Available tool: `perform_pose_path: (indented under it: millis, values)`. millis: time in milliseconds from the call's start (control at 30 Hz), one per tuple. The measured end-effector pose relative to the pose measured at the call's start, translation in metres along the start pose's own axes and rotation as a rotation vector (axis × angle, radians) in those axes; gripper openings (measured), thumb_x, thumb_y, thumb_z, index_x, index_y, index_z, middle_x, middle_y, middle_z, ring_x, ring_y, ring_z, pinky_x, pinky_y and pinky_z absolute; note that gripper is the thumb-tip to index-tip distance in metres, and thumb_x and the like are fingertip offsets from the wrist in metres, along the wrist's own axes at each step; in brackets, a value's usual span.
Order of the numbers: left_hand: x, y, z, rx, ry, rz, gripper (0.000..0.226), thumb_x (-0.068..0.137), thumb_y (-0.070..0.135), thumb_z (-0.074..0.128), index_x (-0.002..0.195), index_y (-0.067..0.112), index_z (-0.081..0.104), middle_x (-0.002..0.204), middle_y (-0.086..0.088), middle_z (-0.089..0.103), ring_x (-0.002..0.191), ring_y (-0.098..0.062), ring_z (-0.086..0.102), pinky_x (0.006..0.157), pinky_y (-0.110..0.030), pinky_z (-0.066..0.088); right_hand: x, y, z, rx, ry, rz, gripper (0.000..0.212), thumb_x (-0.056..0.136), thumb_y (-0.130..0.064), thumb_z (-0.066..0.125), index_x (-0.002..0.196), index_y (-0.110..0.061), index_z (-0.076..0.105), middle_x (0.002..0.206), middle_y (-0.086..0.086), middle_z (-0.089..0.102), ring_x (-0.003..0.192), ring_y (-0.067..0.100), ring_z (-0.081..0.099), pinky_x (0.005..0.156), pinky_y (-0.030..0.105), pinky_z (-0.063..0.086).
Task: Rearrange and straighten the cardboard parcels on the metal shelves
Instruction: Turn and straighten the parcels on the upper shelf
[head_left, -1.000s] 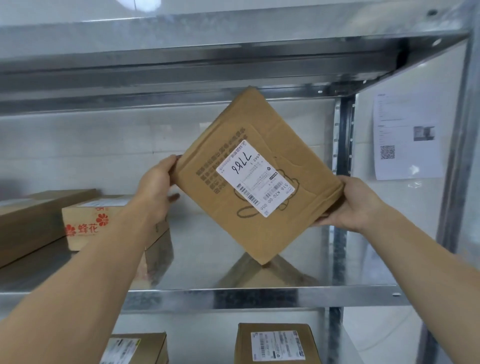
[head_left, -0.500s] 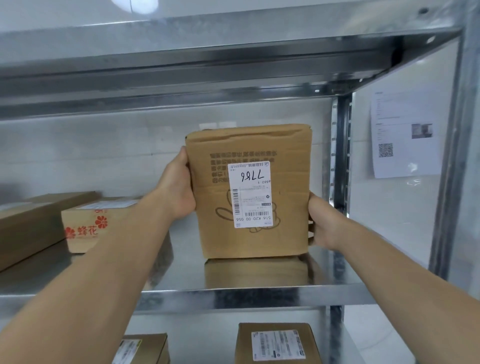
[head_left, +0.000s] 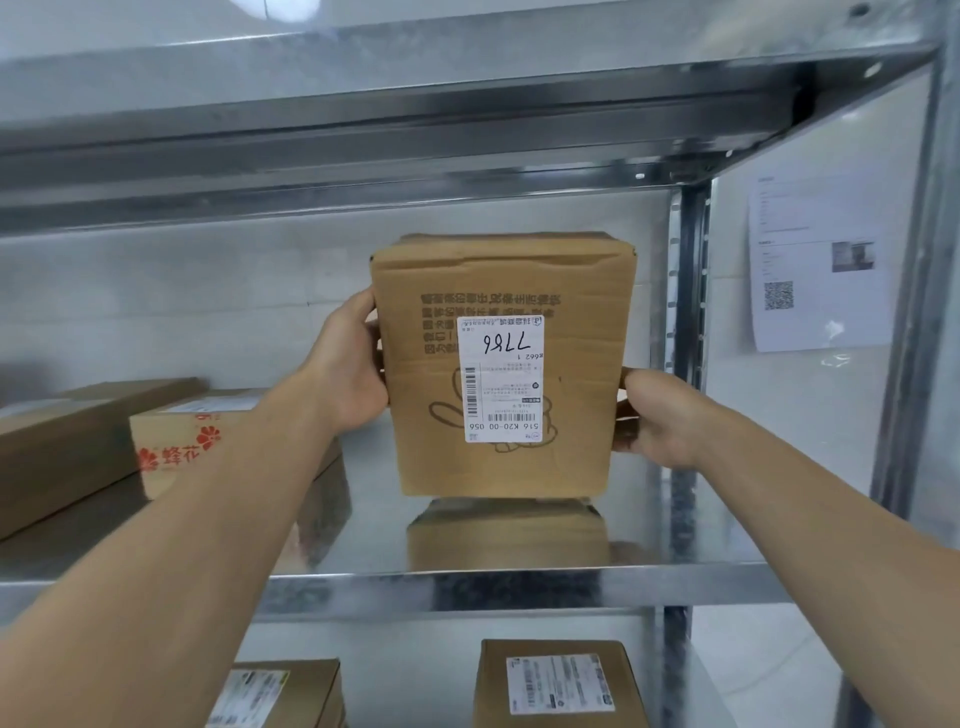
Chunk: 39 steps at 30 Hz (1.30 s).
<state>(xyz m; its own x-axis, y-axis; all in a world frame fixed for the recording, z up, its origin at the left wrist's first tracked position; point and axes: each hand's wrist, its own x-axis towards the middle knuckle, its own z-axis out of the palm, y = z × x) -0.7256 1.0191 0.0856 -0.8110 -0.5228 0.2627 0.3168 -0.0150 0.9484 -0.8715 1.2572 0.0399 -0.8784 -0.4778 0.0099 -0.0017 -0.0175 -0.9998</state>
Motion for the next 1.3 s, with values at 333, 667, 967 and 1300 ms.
perform_pose_path:
  millis: [333,667,967,1300]
  values:
    - [-0.009,-0.021,-0.008,-0.010,0.070,0.026,0.027,0.099,0.032,0.038,0.098,0.026,0.065,0.111,-0.008,0.062,0.102,-0.028,0.057,0.089,-0.044,0.042,-0.008,-0.005,0.009,0.147,-0.036,-0.027,0.025,0.105,-0.029,0.047,0.092,-0.020,0.066,0.102,0.010,0.069,0.095,0.031,0.065,0.105,0.052,0.051]
    - [-0.022,-0.028,-0.010,-0.073,-0.057,-0.141,0.061,0.102,0.040,0.040,0.059,0.019,0.079,0.072,-0.003,0.074,0.059,-0.020,0.072,0.049,-0.033,0.058,-0.013,-0.009,0.013,0.196,-0.146,-0.071,0.071,0.103,-0.054,0.042,0.052,-0.020,0.078,0.068,0.001,0.075,0.059,0.019,0.074,0.049,0.029,0.059]
    - [-0.030,-0.027,-0.008,-0.156,0.037,-0.208,0.056,0.096,0.062,0.049,0.085,0.015,0.079,0.090,-0.011,0.078,0.069,-0.029,0.076,0.075,-0.043,0.051,-0.014,-0.007,0.016,0.290,-0.091,-0.030,0.075,0.098,-0.068,0.040,0.054,-0.020,0.077,0.064,0.003,0.073,0.053,0.020,0.072,0.066,0.037,0.050]
    - [-0.026,-0.033,-0.017,-0.061,0.053,-0.202,0.054,0.095,0.052,0.052,0.063,0.017,0.078,0.076,-0.007,0.075,0.060,-0.023,0.073,0.071,-0.037,0.049,-0.017,-0.001,0.017,0.281,-0.082,0.028,0.042,0.096,-0.050,0.048,0.071,-0.018,0.057,0.056,0.001,0.063,0.046,0.017,0.062,0.065,0.033,0.047]
